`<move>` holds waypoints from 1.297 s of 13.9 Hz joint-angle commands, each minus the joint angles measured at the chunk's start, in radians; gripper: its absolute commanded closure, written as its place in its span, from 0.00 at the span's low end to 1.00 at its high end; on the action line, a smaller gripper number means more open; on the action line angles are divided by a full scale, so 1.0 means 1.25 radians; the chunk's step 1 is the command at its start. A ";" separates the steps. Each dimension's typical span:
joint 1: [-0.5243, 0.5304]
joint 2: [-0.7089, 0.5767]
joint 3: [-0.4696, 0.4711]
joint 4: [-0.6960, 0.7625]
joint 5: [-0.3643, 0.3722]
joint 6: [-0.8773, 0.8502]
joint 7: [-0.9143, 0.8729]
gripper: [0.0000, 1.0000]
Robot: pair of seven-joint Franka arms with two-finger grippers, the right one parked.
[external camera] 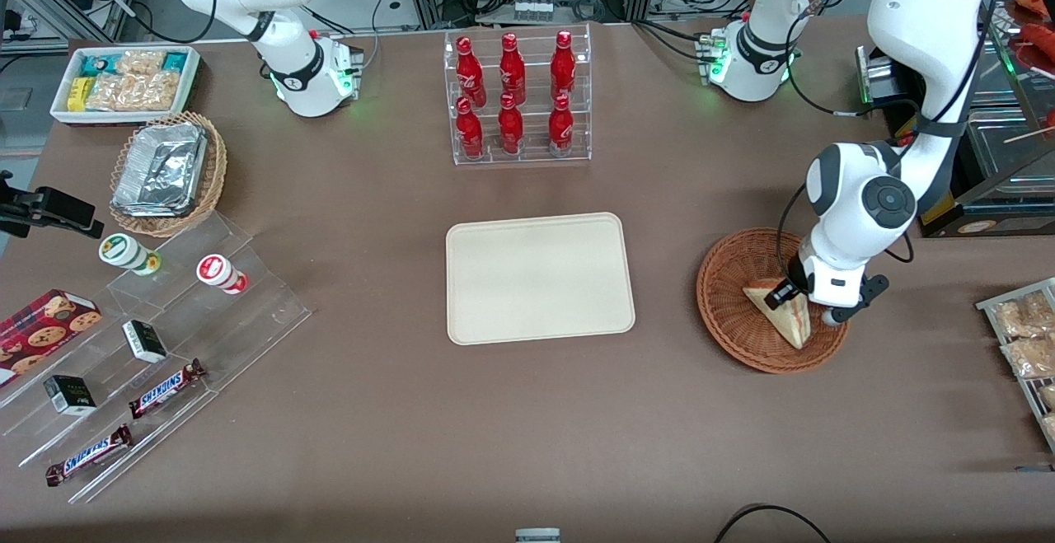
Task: Place sandwich from basket to tray
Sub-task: 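Close the left gripper on the wrapped sandwich and lift it, then carry the sandwich with the left gripper over the cream tray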
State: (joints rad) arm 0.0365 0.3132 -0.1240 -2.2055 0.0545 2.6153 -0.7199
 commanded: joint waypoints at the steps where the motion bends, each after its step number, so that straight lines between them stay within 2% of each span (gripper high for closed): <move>1: -0.003 -0.020 0.000 0.061 0.018 -0.090 -0.017 1.00; 3: -0.005 -0.063 -0.008 0.139 0.051 -0.251 -0.014 1.00; 4: -0.007 -0.075 -0.029 0.206 0.067 -0.358 -0.016 1.00; 5: -0.007 -0.074 -0.072 0.325 0.068 -0.514 -0.017 1.00; 7: -0.007 -0.063 -0.141 0.434 0.066 -0.608 -0.028 1.00; 10: -0.030 -0.053 -0.249 0.459 0.067 -0.622 -0.079 1.00; 12: -0.082 -0.042 -0.286 0.465 0.062 -0.621 -0.089 1.00; 16: -0.248 0.080 -0.289 0.517 0.070 -0.587 -0.201 1.00; 18: -0.299 0.144 -0.287 0.555 0.094 -0.571 -0.214 1.00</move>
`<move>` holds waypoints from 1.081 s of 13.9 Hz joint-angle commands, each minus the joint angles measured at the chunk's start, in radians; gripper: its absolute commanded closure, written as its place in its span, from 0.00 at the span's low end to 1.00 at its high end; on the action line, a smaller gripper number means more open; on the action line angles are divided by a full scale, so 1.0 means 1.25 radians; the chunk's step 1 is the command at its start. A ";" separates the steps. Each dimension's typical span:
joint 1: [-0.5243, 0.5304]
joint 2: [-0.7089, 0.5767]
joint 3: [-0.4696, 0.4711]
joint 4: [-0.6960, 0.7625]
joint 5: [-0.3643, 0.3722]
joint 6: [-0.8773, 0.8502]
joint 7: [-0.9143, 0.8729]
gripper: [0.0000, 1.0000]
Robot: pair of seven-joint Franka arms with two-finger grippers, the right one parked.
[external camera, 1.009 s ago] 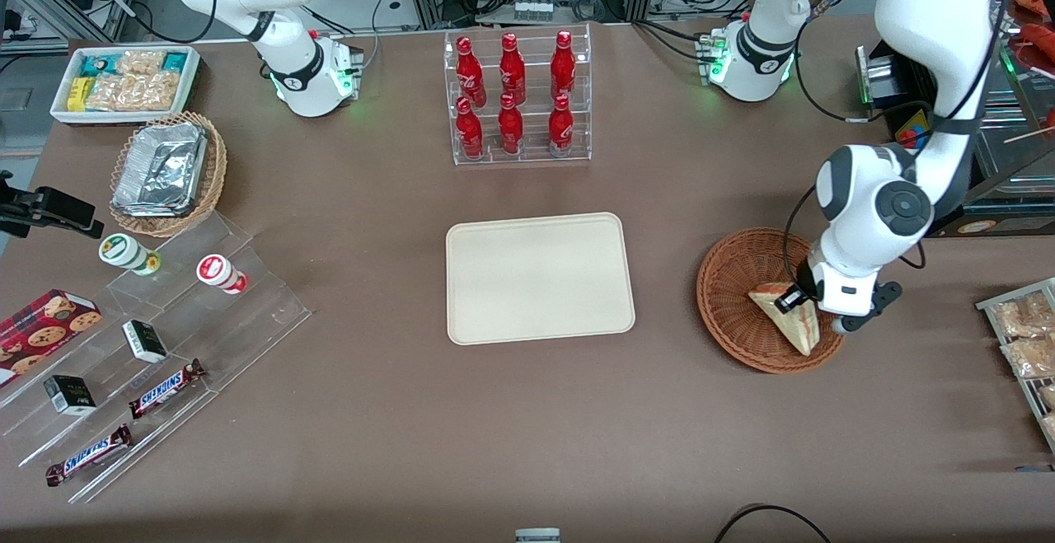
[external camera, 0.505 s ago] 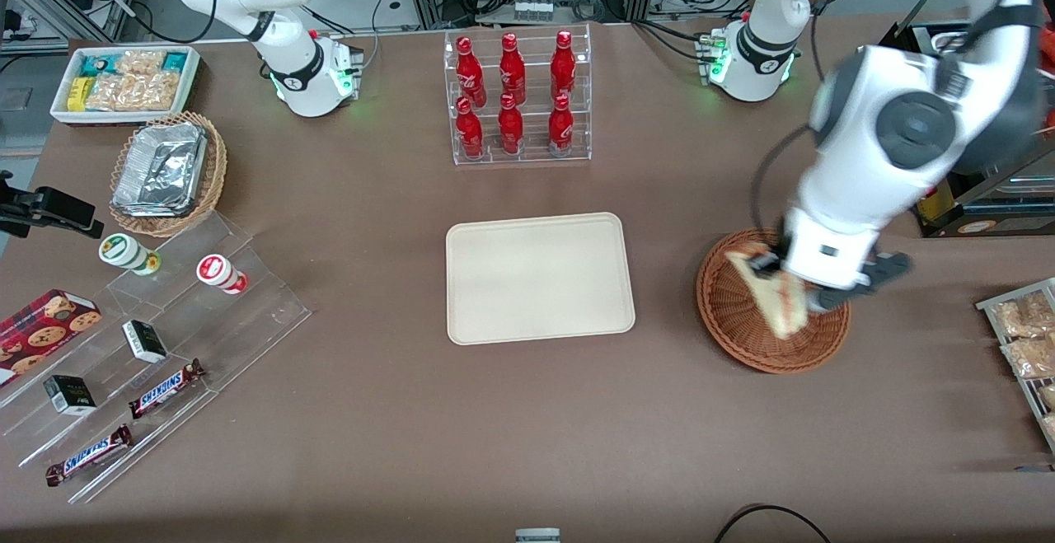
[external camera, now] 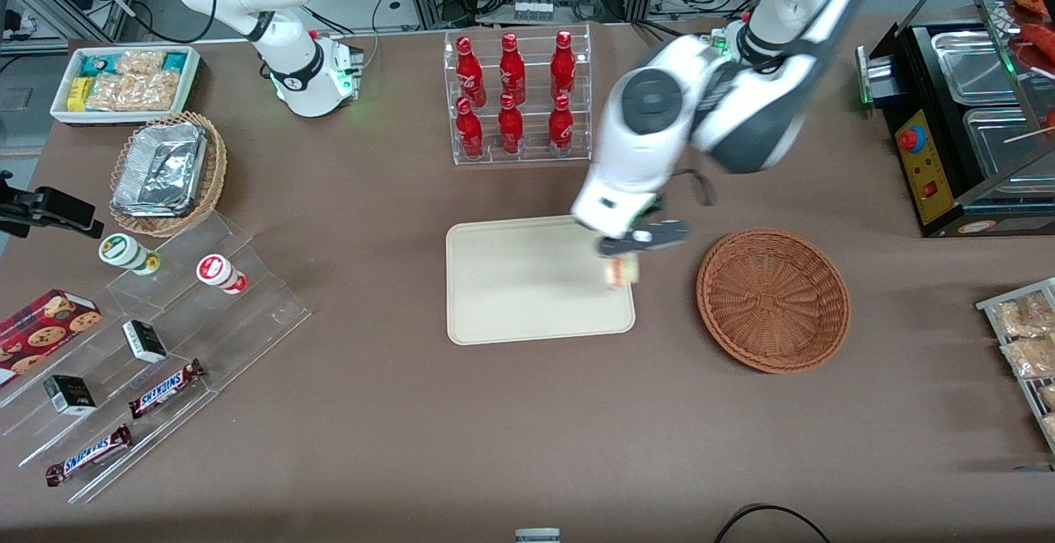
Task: Place sandwich from basket to tray
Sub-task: 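Carry the sandwich with the left gripper over the cream tray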
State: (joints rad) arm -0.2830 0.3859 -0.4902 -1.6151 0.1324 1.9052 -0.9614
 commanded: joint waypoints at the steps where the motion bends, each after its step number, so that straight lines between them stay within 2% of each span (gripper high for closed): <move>1: -0.064 0.119 0.006 0.099 0.049 0.007 -0.022 1.00; 4: -0.116 0.202 0.009 0.134 0.088 0.056 -0.042 1.00; 11: -0.138 0.309 0.010 0.142 0.211 0.163 -0.098 1.00; 15: -0.145 0.344 0.013 0.143 0.232 0.219 -0.106 1.00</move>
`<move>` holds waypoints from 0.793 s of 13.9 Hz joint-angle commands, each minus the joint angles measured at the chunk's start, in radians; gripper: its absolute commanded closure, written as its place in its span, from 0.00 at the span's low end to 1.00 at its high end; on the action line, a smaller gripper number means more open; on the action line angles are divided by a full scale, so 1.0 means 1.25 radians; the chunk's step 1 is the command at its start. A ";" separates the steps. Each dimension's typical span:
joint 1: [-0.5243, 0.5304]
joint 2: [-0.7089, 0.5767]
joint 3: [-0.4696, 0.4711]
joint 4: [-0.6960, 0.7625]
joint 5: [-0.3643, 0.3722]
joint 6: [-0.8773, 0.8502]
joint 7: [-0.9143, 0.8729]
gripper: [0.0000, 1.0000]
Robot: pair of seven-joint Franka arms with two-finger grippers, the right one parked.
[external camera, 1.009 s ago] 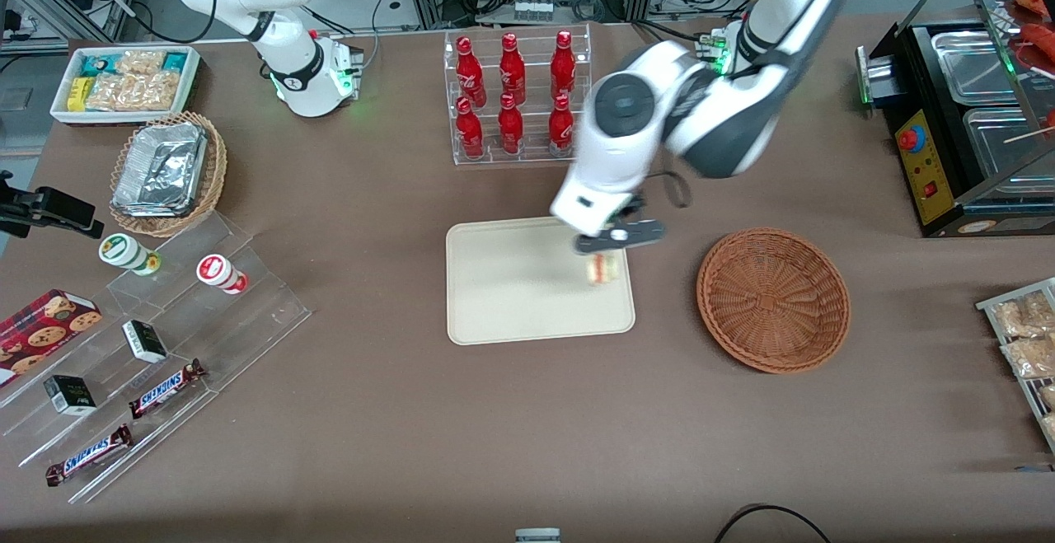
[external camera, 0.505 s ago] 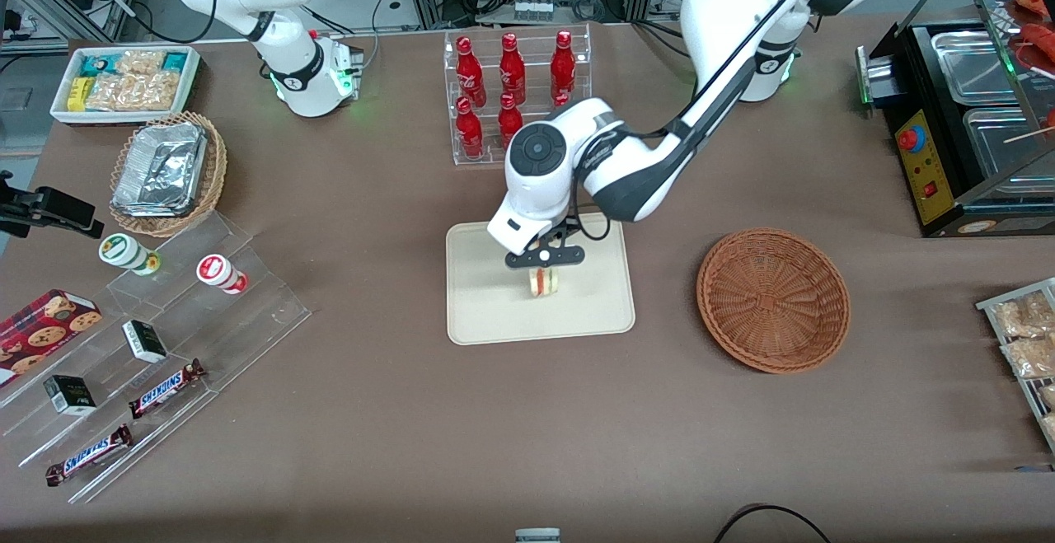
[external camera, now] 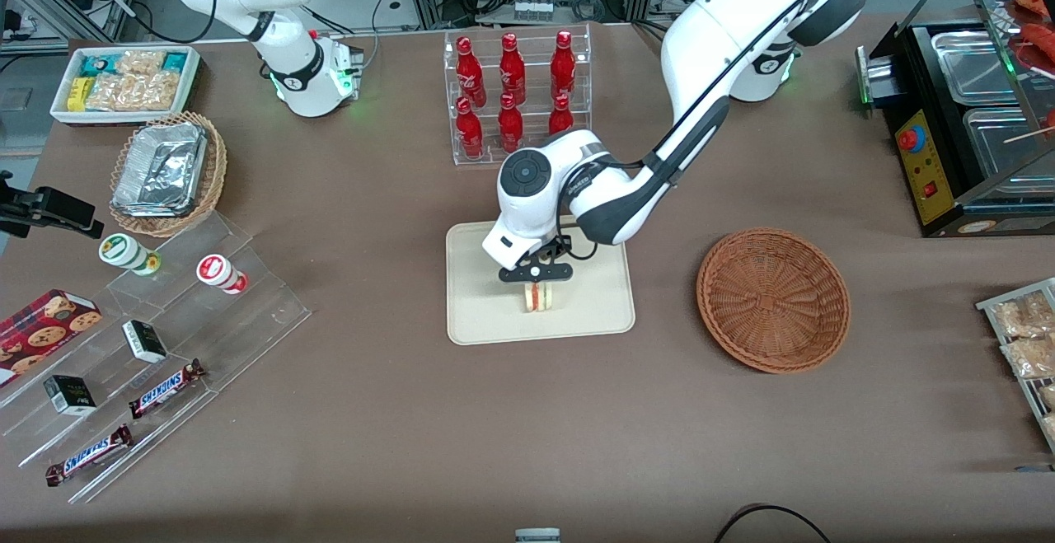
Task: Place sandwich from basket to tray
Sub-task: 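Carry the sandwich with the left gripper over the cream tray, then lower the sandwich onto the tray and open the left gripper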
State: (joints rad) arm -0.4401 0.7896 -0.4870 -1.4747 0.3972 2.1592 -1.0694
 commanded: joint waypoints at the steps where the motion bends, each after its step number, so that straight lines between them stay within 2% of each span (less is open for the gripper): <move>1: -0.021 0.025 0.017 0.030 0.020 0.023 -0.019 0.99; 2: -0.029 0.027 0.018 0.030 0.022 0.023 -0.021 0.66; 4: -0.038 0.027 0.032 0.030 0.031 0.024 -0.021 0.42; 5: -0.038 0.029 0.033 0.030 0.031 0.024 -0.019 0.14; 6: -0.038 0.029 0.033 0.029 0.031 0.024 -0.019 0.01; 11: -0.034 -0.017 0.029 0.030 0.021 0.023 -0.024 0.00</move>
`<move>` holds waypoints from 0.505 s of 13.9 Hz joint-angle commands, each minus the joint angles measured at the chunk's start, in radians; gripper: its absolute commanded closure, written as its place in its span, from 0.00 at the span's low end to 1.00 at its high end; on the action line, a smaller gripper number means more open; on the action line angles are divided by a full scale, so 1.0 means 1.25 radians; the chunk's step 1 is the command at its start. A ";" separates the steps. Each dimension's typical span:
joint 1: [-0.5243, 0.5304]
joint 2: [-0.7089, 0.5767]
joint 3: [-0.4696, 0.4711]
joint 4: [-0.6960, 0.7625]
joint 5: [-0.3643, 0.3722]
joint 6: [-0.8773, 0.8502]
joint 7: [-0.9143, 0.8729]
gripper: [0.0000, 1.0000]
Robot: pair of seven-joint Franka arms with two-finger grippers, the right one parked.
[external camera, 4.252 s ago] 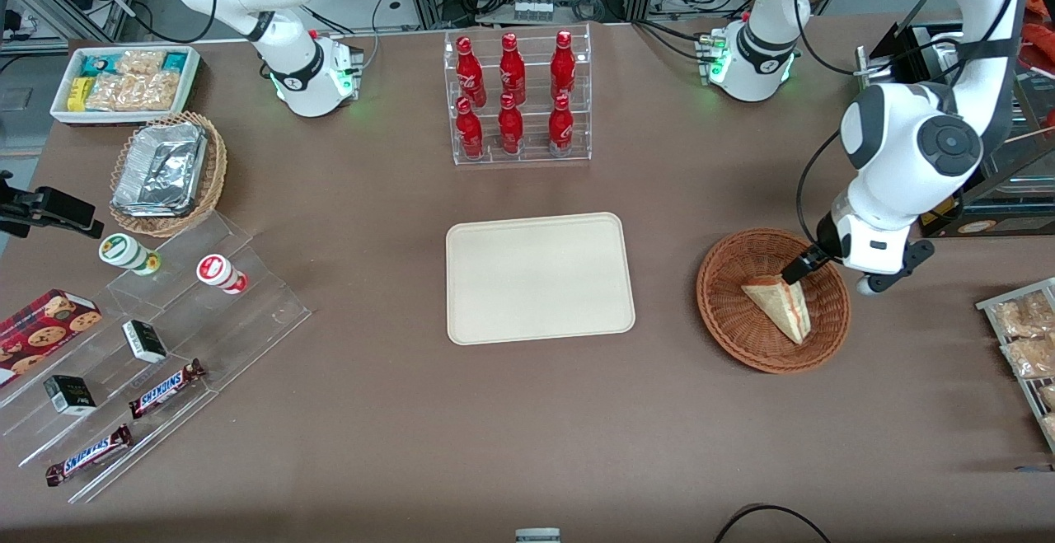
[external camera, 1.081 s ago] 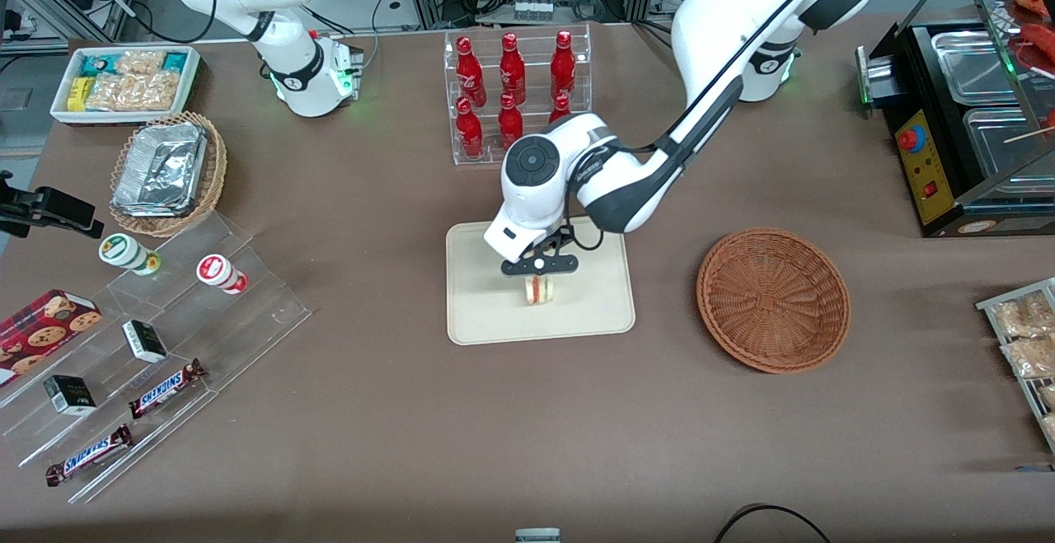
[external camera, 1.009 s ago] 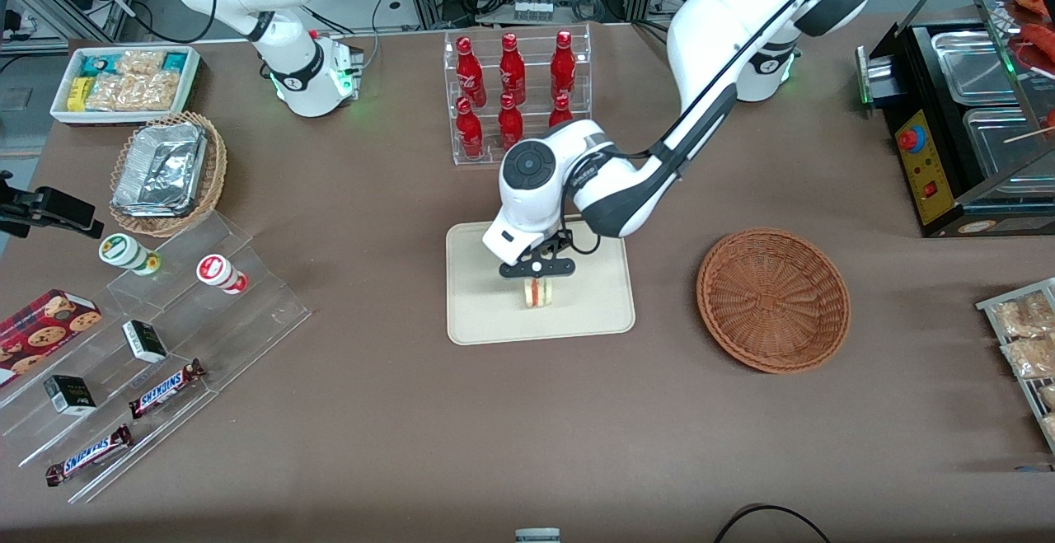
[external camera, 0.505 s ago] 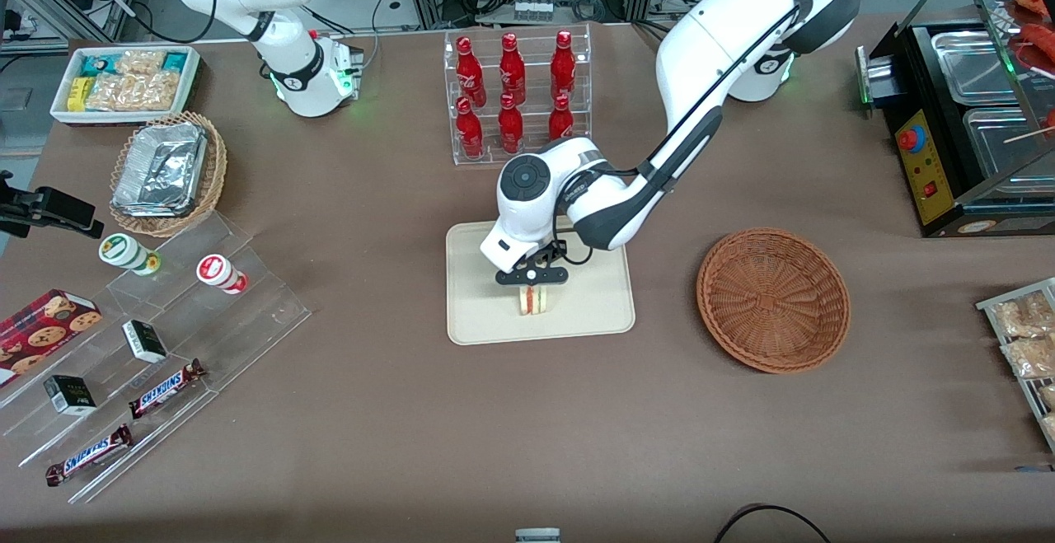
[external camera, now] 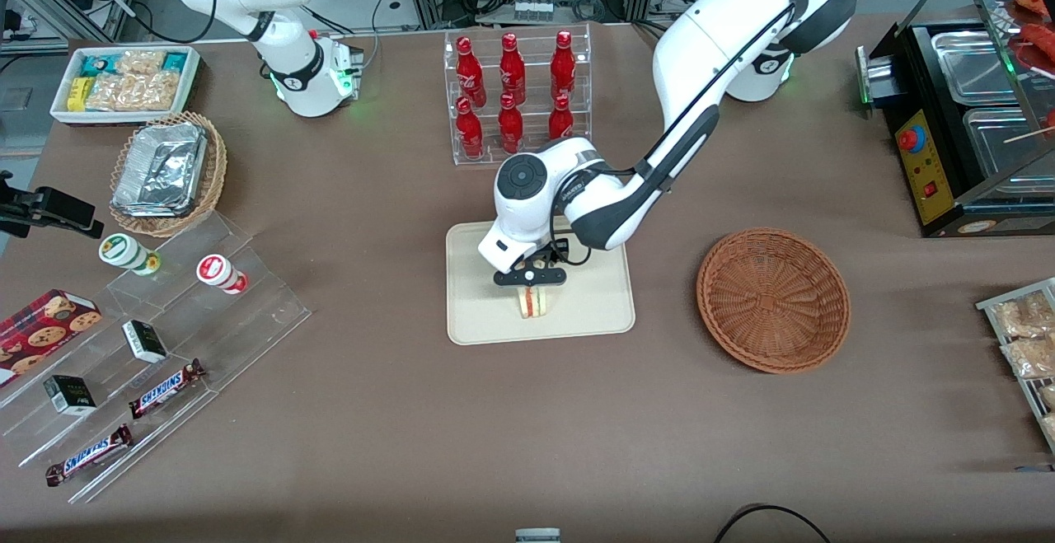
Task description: Place sandwich from basket to tray
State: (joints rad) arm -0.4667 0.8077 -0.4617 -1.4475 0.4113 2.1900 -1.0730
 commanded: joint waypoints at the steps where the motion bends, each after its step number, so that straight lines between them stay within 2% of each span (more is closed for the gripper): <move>1: -0.010 -0.061 0.009 0.006 0.008 -0.004 -0.026 0.00; 4: 0.000 -0.166 0.013 0.008 -0.029 -0.068 -0.094 0.00; 7: 0.074 -0.294 0.015 0.001 -0.043 -0.213 -0.134 0.00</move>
State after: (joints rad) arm -0.4339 0.5610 -0.4510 -1.4003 0.3844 2.0081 -1.2137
